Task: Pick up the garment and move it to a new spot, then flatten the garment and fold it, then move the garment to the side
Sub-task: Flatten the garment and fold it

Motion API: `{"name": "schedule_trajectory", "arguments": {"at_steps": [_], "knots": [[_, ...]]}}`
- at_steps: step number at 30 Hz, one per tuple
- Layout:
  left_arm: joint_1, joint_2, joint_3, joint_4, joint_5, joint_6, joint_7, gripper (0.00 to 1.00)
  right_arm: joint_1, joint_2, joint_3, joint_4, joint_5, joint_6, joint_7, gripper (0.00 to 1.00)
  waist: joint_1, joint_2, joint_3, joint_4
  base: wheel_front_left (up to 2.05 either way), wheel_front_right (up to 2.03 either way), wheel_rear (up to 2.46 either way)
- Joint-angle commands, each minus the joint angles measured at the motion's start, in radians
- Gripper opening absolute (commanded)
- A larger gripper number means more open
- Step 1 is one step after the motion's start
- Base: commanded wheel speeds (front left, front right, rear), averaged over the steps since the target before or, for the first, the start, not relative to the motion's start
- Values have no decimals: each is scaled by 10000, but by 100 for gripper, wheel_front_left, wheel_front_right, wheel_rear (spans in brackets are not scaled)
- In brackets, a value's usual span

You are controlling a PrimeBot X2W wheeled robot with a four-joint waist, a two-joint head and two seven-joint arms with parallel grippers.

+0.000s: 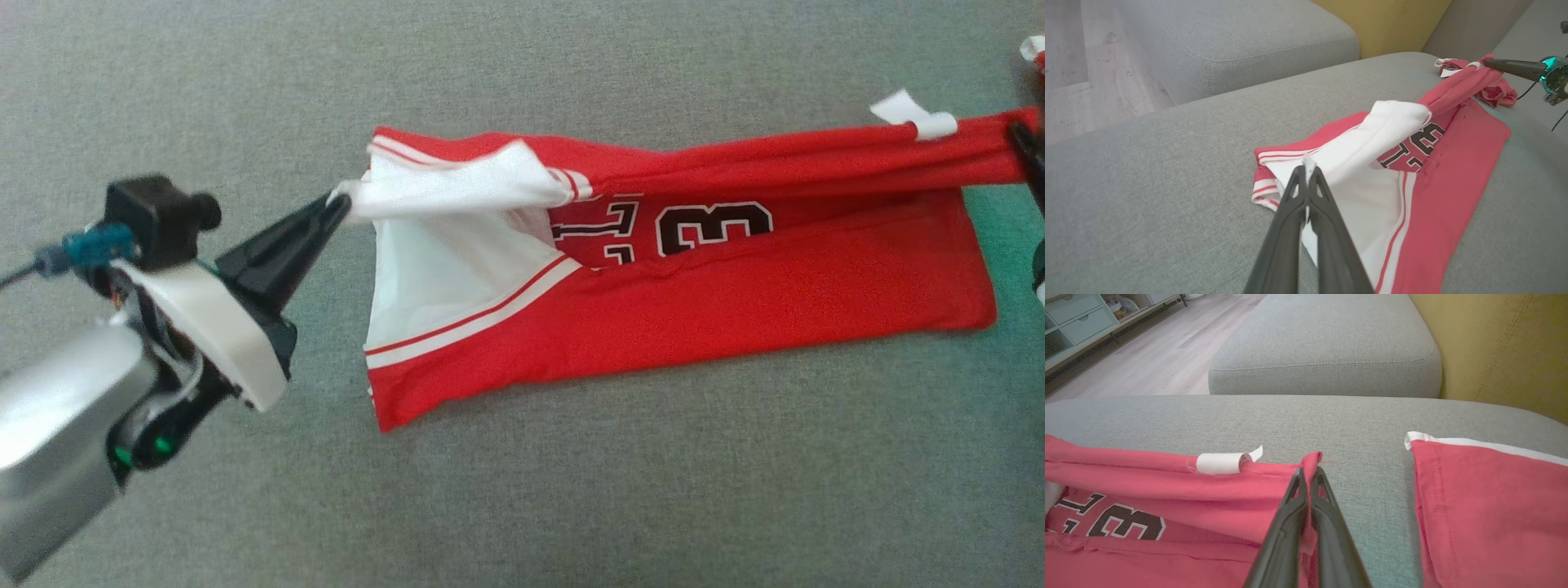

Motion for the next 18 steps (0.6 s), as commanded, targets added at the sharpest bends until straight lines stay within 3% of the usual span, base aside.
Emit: {"name": "schedule_trajectory", "arguments": {"at_steps": [1,9,11,12,13,14,15,18], "knots": [[-32,362,426,-146,159,164,-279,0,537,-365,-343,80,-293,67,-133,0,-1,-1,-11,-2,0,0,0],[1127,-325,112,445,287,622,-1387,0,2126,825,-2269,352,-1489,67,-137,0,-1,-1,-78,-120,0,0,0],[1316,-497,102,667,424,853,-1731,0,2441,1105,-2670,470,-1689,67,-138,36,-1,-1,-143,-128,0,0,0],[1409,-605,91,782,505,966,-1907,2,2586,1243,-2889,541,-1793,67,-138,100,-1,-1,-180,-129,0,0,0],[1523,-747,111,881,511,1067,-2072,35,2722,1382,-3164,575,-1928,67,-138,100,-1,-1,-232,-127,0,0,0],[1633,-899,177,966,491,1181,-2236,58,2891,1517,-3433,583,-2042,67,-138,100,-1,-1,-286,-119,0,0,0],[1741,-1042,274,1038,477,1305,-2388,100,3074,1638,-3711,563,-2176,67,-138,100,-1,-1,-336,-118,0,0,0],[2101,-1463,920,1164,669,1991,-2744,100,3681,1968,-4833,433,-2804,67,-138,100,-1,-1,-528,-111,0,0,0]]}}
